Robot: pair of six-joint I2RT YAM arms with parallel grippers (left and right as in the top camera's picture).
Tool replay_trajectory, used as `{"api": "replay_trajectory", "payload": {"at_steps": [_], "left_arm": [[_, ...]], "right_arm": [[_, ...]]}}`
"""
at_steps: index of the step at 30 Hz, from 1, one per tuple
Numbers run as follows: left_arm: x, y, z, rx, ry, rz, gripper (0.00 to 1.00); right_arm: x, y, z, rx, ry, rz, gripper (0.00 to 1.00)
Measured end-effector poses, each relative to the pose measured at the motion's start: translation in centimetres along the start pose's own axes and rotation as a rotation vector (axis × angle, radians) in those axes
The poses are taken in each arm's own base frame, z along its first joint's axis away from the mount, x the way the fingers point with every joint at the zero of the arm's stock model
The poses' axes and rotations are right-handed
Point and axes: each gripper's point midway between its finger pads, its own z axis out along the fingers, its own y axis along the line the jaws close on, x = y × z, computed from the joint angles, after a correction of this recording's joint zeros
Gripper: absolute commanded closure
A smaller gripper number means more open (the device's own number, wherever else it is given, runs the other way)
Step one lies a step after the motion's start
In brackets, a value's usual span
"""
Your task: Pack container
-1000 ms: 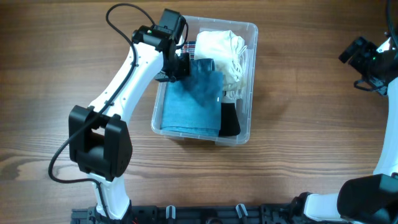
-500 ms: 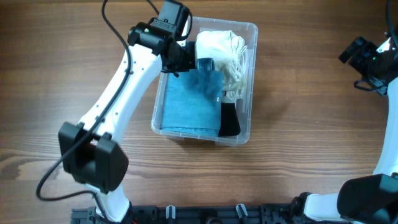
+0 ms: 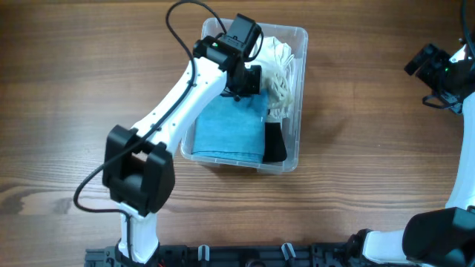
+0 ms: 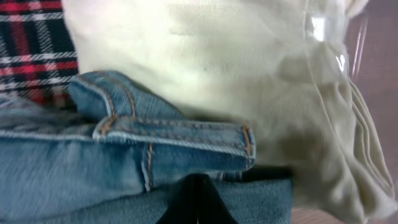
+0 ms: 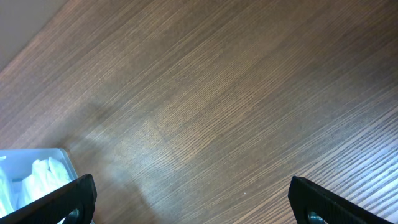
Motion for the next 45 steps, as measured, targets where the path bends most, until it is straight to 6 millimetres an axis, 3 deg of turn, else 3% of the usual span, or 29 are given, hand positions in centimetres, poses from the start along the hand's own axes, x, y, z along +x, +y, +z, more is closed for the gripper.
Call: {"api": "replay_trajectory", "payload": {"at_steps": [5,11,18,24,30,36,45], "left_arm": [[-0.4,-0.3,0.5,0.011,0.004,-0.004,0.96],[-1.7,-0.7,-0.5,0.01,-0.04,0.009,0.96],[-8.1,-3.4,-4.2,0.085,-0.31,0.043,0.96],[-10.4,-4.4,-4.7,0.122,-0.405,0.053,0.96],[-11.8,-4.4,-1.1,0.126,-0.424,0.054,0.96],[-11.4,-3.5,3.6,0.1,-0.372,0.048,0.96],[-11.0,-4.2,4.9,0.1,-0.364,0.063,0.96]], "right_arm": [[0.0,0.0,0.0,0.0,0.0,0.0,0.0],[0.0,0.0,0.0,0.0,0.0,0.0,0.0],[0.0,0.0,0.0,0.0,0.0,0.0,0.0],[0.0,0.0,0.0,0.0,0.0,0.0,0.0],[0.0,0.0,0.0,0.0,0.0,0.0,0.0],[0.0,0.0,0.0,0.0,0.0,0.0,0.0],[0.0,0.0,0.0,0.0,0.0,0.0,0.0]]}}
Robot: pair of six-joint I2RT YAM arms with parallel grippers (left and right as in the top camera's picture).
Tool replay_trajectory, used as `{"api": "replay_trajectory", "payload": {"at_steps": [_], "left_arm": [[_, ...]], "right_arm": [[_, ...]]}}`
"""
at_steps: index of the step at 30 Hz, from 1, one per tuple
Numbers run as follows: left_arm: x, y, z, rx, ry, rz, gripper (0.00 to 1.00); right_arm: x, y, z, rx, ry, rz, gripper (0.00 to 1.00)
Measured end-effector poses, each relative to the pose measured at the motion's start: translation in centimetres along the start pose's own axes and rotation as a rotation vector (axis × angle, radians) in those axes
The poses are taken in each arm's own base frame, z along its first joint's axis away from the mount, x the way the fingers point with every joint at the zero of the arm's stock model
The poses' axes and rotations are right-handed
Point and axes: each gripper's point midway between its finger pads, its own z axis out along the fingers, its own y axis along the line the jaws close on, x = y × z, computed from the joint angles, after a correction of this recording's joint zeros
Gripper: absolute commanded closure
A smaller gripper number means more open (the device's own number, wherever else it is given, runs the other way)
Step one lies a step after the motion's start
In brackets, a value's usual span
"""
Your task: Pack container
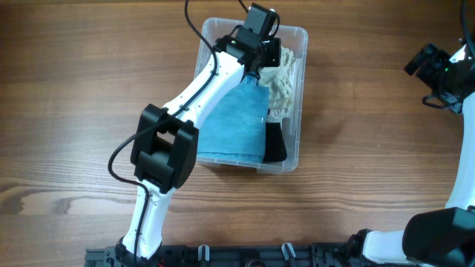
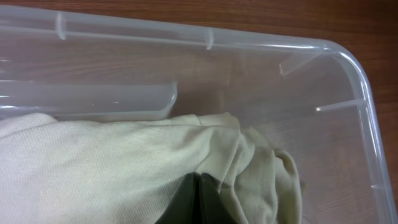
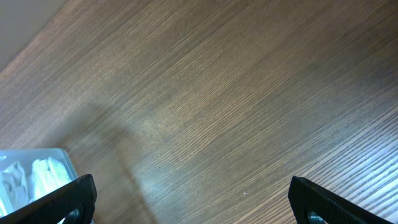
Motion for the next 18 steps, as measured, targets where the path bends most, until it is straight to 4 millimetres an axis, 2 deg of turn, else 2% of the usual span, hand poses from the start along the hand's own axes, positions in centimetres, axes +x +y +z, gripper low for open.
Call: {"api": "replay_trajectory", "payload": {"at_steps": [4,7,9,12,15,18], "left_arm": [[-0.7,-0.5,-0.3,0.012,-0.024,0.003,0.96],[-1.8,-1.3,-1.9,0.03,-0.059,0.008,0.96],[-3.3,-2.4,-4.5,0.051,-0.102,0.013,0.96],[-4.0,-3.4,-9.0,0.059,-0.11,0.018,0.96],[-3.4,-4.0,-11.9,0.055,-0.082,0.024,0.96],[-1.2,-4.1,-12.1,0.031,-0.001,0.033,0.96]], "right_arm": [[0.0,0.0,0.0,0.0,0.0,0.0,0.0],[0.0,0.0,0.0,0.0,0.0,0.0,0.0],[0.0,0.0,0.0,0.0,0.0,0.0,0.0],[0.0,0.0,0.0,0.0,0.0,0.0,0.0],[0.0,0.0,0.0,0.0,0.0,0.0,0.01],[0.0,0.0,0.0,0.0,0.0,0.0,0.0]]}}
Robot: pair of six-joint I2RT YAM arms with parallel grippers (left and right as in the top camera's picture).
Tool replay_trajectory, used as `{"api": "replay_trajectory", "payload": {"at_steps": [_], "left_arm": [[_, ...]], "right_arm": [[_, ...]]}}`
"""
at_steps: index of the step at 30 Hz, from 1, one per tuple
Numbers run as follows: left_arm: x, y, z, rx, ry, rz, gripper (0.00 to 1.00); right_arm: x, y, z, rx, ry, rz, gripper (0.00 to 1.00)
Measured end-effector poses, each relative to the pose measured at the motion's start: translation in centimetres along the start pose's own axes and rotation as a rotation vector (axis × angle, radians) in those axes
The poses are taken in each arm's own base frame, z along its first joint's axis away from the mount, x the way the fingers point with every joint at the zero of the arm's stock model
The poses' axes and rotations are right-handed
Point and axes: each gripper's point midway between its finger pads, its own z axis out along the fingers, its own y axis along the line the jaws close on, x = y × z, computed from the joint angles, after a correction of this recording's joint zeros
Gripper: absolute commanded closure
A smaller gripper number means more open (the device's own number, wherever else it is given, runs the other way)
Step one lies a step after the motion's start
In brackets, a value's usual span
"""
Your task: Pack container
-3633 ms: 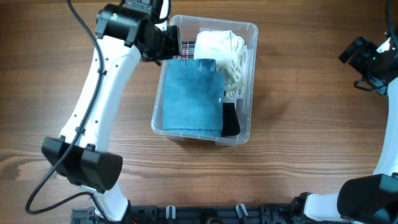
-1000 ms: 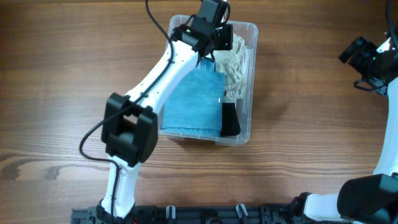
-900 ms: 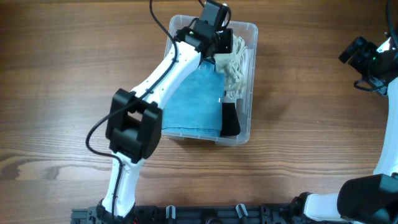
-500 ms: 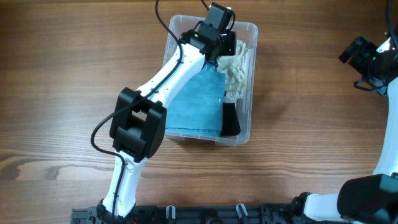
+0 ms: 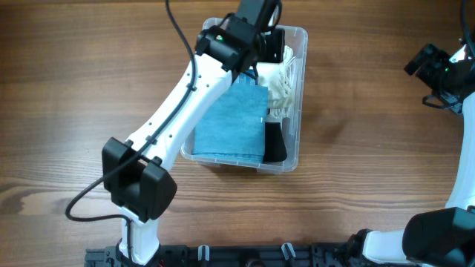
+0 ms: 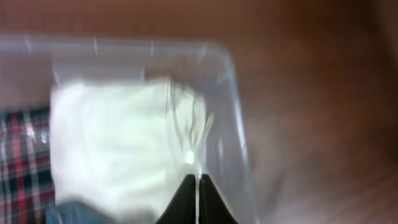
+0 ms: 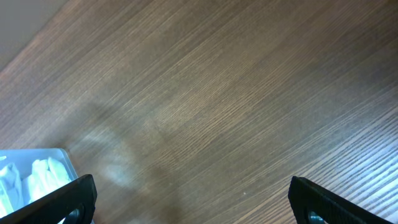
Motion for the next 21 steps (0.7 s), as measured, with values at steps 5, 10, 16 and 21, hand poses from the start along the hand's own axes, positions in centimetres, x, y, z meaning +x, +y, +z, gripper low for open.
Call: {"api": "replay_trajectory", "payload": {"at_steps": [5,10,16,21], "left_arm": [[4.0,-0.6,1.9,-0.029,0.13,0.026,0.96],[7.8,-0.7,5.3,-0.061,0.244,0.048,0.96],[9.9,0.3,7.7,-0.092,0.31,0.028,0.96],[9.3,0.4,7.8,-0.101,0.284,0.026,0.96]], "right_arm": [[0.0,0.0,0.0,0.0,0.0,0.0,0.0],[0.0,0.0,0.0,0.0,0.001,0.0,0.0],[0.0,0.0,0.0,0.0,0.001,0.0,0.0],[0.0,0.0,0.0,0.0,0.0,0.0,0.0]]}}
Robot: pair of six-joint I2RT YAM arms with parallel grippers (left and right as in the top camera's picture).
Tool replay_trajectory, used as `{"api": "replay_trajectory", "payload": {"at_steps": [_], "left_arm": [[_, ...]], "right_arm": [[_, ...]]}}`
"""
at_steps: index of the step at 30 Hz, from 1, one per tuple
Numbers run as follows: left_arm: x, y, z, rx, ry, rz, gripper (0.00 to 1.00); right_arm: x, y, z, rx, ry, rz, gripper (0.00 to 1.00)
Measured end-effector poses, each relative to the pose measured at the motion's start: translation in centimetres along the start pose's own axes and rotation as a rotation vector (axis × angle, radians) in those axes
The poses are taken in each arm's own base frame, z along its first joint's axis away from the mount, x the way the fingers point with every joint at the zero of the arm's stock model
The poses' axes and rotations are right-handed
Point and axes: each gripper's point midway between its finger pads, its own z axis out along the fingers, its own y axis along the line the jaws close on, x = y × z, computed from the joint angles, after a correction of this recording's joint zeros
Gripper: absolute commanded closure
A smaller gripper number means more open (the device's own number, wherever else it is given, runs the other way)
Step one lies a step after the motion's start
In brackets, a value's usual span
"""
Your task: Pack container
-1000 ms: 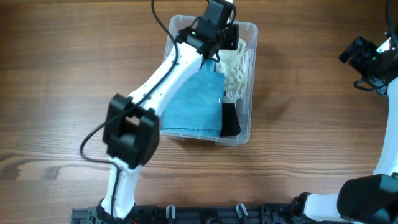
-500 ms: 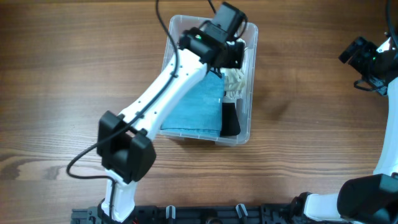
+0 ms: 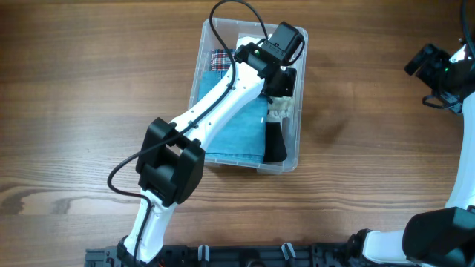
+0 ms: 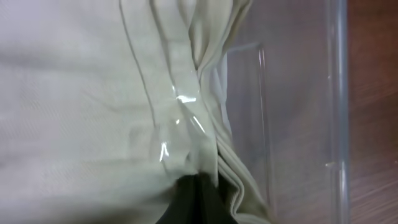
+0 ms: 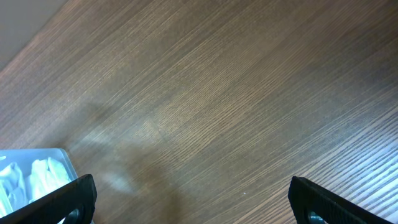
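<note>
A clear plastic container (image 3: 300,126) stands mid-table, its wall (image 4: 336,93) close in the left wrist view. In it lie a blue cloth (image 3: 237,130), a plaid cloth (image 3: 217,59), a black item (image 3: 274,142) and a cream cloth (image 3: 279,111), which fills most of the left wrist view (image 4: 93,93). My left gripper (image 3: 284,87) is down inside the container near its right wall, shut, tips (image 4: 198,190) pressed into the cream cloth. My right gripper (image 3: 436,68) hangs at the far right, open (image 5: 202,199) over bare wood.
The wooden table (image 3: 371,170) surrounds the container. A corner of the container (image 5: 34,165) with the cream cloth shows at the lower left of the right wrist view. The left arm's cable (image 3: 230,11) loops over the container's far end.
My left gripper was raised above the container's far end. Now it is low inside, by the right wall, against the cream cloth. The plaid cloth has come into view from overhead. The right arm has not moved.
My shut left gripper was first low in the container by denim and the cream cloth. Then it was at the far right corner against the cream cloth. Then it was lifted above the container, and now it presses the cream cloth by the right wall.
</note>
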Motion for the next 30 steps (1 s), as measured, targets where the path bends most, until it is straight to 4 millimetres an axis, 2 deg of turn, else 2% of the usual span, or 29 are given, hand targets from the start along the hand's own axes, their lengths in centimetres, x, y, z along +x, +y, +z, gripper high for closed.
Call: {"api": "replay_trajectory", "payload": {"at_steps": [1,2,4,5,6,7,10,13,14,18,20,24,27,30], "left_arm": [[-0.2,0.0,-0.1,-0.001,-0.011,0.001,0.92],[-0.5,0.0,-0.3,0.0,-0.02,0.001,0.81],[-1.4,-0.2,-1.4,0.004,-0.064,0.015,0.43],[-2.1,-0.3,-2.5,0.008,-0.096,0.018,0.12],[-2.7,-0.4,-3.8,0.014,-0.127,0.018,0.03],[-3.4,-0.6,-5.6,0.023,-0.166,0.018,0.0],[-5.1,-1.1,-12.0,0.059,-0.288,0.015,0.0],[-5.9,-1.2,-18.5,0.098,-0.398,0.011,0.0],[-6.0,-1.1,-20.8,0.108,-0.434,0.007,0.0],[-4.6,0.4,-27.1,0.114,-0.495,-0.012,0.0],[-3.6,1.2,-28.6,0.105,-0.496,-0.021,0.0],[-2.3,1.9,-29.9,0.094,-0.482,-0.025,0.0],[-2.0,1.9,-30.2,0.093,-0.48,-0.025,0.0],[-0.7,2.5,-29.5,0.068,-0.423,-0.028,0.0]], "right_arm": [[0.0,0.0,0.0,0.0,0.0,0.0,0.0],[0.0,0.0,0.0,0.0,0.0,0.0,0.0],[0.0,0.0,0.0,0.0,0.0,0.0,0.0],[0.0,0.0,0.0,0.0,0.0,0.0,0.0],[0.0,0.0,0.0,0.0,0.0,0.0,0.0],[0.0,0.0,0.0,0.0,0.0,0.0,0.0],[0.0,0.0,0.0,0.0,0.0,0.0,0.0],[0.0,0.0,0.0,0.0,0.0,0.0,0.0],[0.0,0.0,0.0,0.0,0.0,0.0,0.0],[0.0,0.0,0.0,0.0,0.0,0.0,0.0],[0.0,0.0,0.0,0.0,0.0,0.0,0.0],[0.0,0.0,0.0,0.0,0.0,0.0,0.0],[0.0,0.0,0.0,0.0,0.0,0.0,0.0],[0.0,0.0,0.0,0.0,0.0,0.0,0.0]]}}
